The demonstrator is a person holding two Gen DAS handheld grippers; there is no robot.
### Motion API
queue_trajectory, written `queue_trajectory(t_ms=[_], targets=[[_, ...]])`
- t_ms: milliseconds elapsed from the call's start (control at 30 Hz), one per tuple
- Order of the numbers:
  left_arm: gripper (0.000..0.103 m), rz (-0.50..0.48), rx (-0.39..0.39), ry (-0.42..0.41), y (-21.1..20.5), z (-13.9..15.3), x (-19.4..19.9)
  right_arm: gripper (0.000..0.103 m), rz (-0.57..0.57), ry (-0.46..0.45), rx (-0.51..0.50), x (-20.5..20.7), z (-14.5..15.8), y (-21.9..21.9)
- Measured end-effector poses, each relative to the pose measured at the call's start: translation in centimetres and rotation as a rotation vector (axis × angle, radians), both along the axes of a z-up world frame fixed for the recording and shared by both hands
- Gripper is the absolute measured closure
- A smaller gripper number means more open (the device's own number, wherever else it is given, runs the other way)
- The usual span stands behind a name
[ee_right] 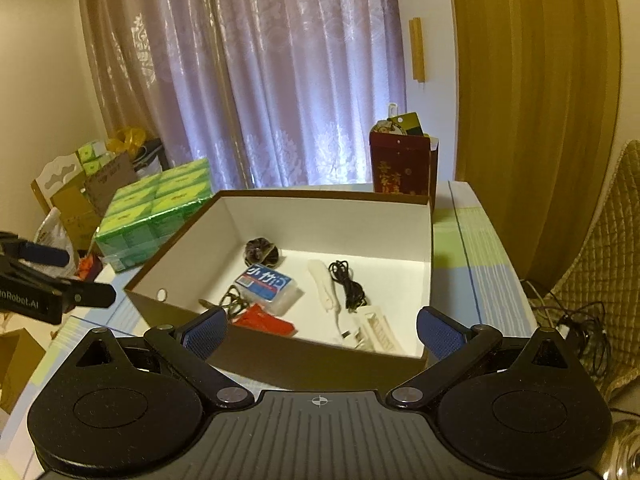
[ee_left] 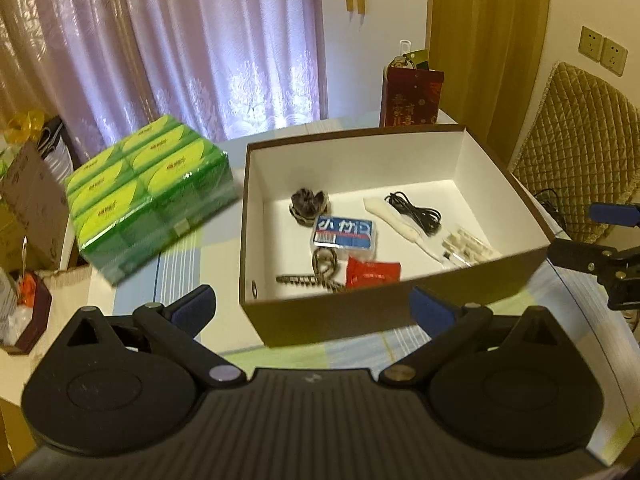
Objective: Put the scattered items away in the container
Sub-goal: 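Withdraw both tools from the box toward the cotton swabs and lip gel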
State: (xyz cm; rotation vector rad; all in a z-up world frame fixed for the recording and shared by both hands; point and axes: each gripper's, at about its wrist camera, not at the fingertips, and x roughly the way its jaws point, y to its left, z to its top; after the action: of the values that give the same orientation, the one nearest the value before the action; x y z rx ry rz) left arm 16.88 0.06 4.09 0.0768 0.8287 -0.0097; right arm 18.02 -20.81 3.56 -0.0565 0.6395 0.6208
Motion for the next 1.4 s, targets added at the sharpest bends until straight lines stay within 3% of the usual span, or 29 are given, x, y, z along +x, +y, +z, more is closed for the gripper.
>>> queue_trajectory(t_ms=[500,1400], targets=[[0.001,0.026,-0.040,0.031,1.5,-0.3,-6.3,0.000,-0.023,0.017,0.007,-6.0,0.3,0.5],[0.001,0.031,-0.020,0.123,2.2,-3.5,-10.3,0.000,-0.031,0.136,-0.087,-10.1,-3.9,1.2]])
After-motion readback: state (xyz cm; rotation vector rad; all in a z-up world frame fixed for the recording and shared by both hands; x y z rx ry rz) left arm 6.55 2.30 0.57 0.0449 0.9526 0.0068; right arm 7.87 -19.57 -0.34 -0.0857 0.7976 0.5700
